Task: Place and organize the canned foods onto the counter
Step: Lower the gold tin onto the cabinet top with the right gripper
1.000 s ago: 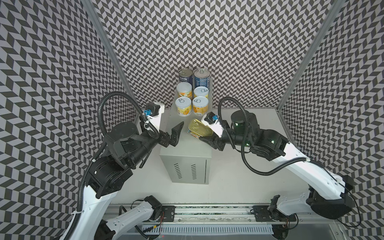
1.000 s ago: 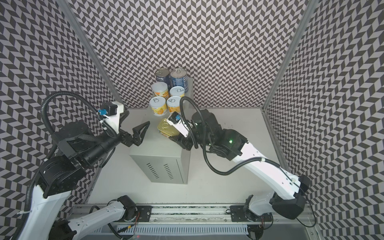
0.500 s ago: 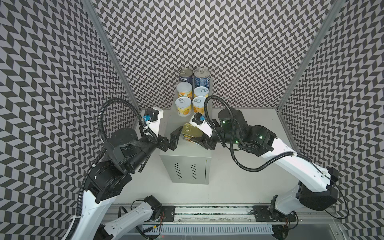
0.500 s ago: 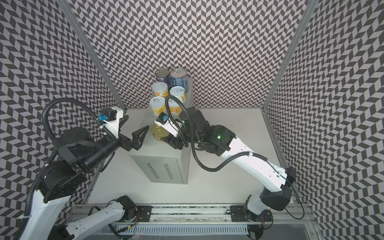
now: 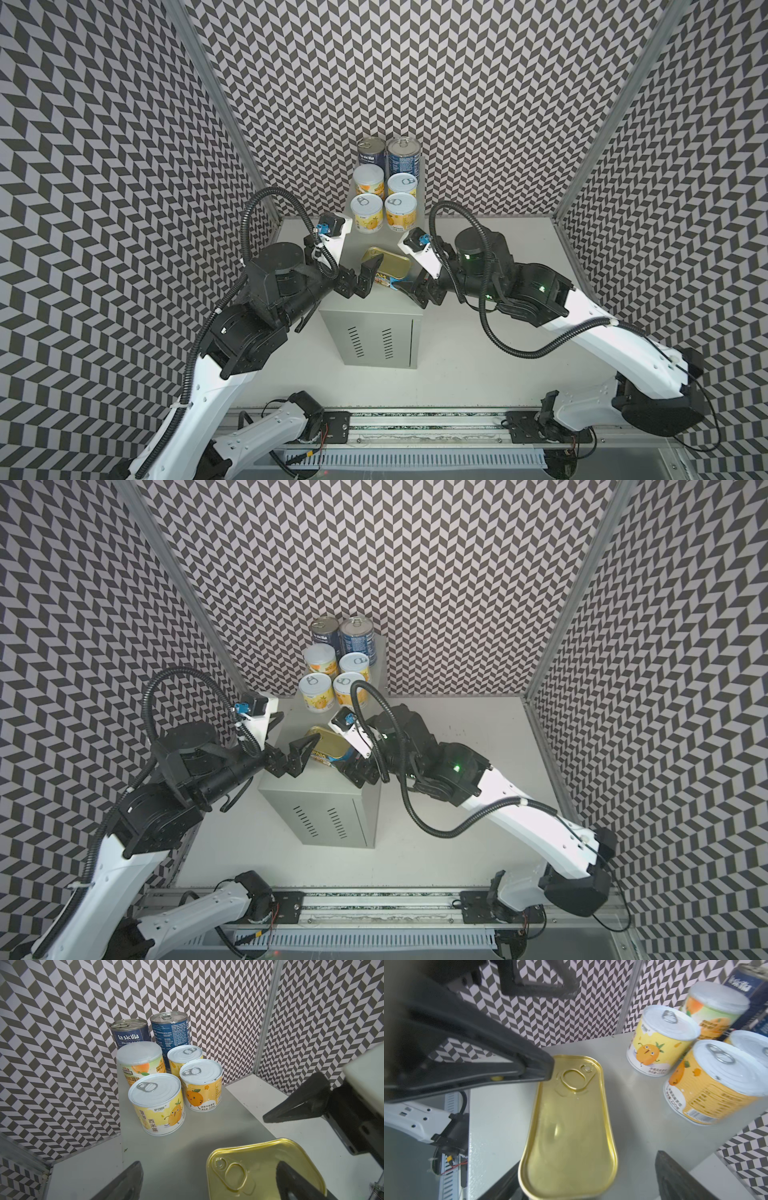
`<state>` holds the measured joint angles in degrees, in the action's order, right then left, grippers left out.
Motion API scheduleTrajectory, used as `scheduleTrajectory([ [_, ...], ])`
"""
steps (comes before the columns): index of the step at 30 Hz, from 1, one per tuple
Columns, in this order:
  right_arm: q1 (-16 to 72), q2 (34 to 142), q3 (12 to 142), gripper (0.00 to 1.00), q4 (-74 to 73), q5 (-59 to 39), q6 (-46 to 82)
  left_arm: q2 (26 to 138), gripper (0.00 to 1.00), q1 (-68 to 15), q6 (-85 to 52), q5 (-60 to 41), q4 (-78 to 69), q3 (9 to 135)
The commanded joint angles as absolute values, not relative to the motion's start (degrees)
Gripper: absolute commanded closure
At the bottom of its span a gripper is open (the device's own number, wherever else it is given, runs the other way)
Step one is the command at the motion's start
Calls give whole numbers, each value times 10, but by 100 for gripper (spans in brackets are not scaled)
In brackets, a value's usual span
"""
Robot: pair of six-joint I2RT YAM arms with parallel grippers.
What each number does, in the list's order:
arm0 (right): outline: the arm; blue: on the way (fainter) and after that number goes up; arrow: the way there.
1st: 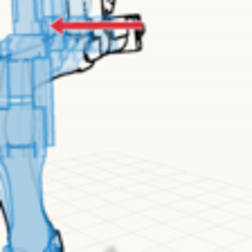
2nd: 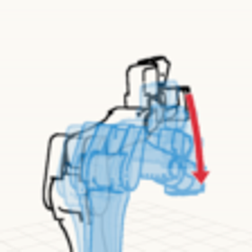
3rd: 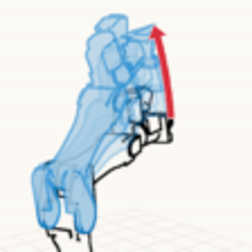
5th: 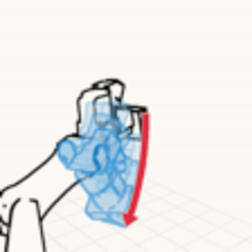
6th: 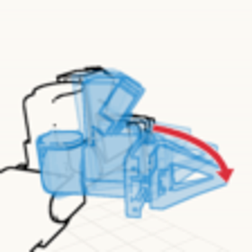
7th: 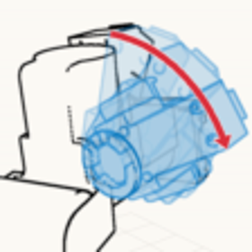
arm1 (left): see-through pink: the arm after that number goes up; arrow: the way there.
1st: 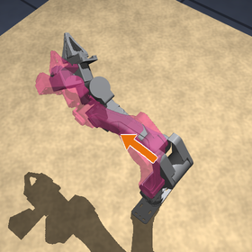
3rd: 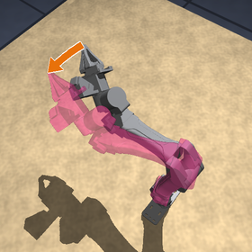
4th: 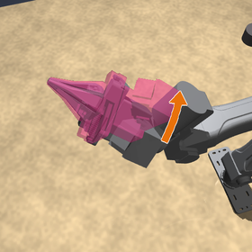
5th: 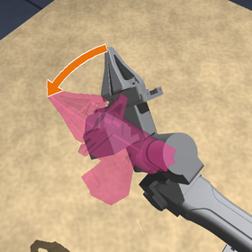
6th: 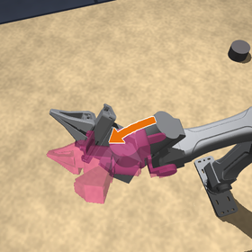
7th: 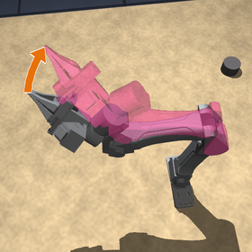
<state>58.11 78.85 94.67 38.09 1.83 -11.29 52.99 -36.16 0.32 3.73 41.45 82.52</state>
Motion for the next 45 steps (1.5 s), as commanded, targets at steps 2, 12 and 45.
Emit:
scheduleTrajectory([
  [2, 584, 737, 908, 6, 324, 63, -62, 533, 0, -347, -11, 46, 410, 819],
  [12, 582, 751, 898, 4, 314, 146, -25, 556, 0, -293, -31, 32, 412, 819],
  [45, 561, 757, 883, 7, 245, 157, -8, 571, 0, -225, -56, 142, 411, 779],
])
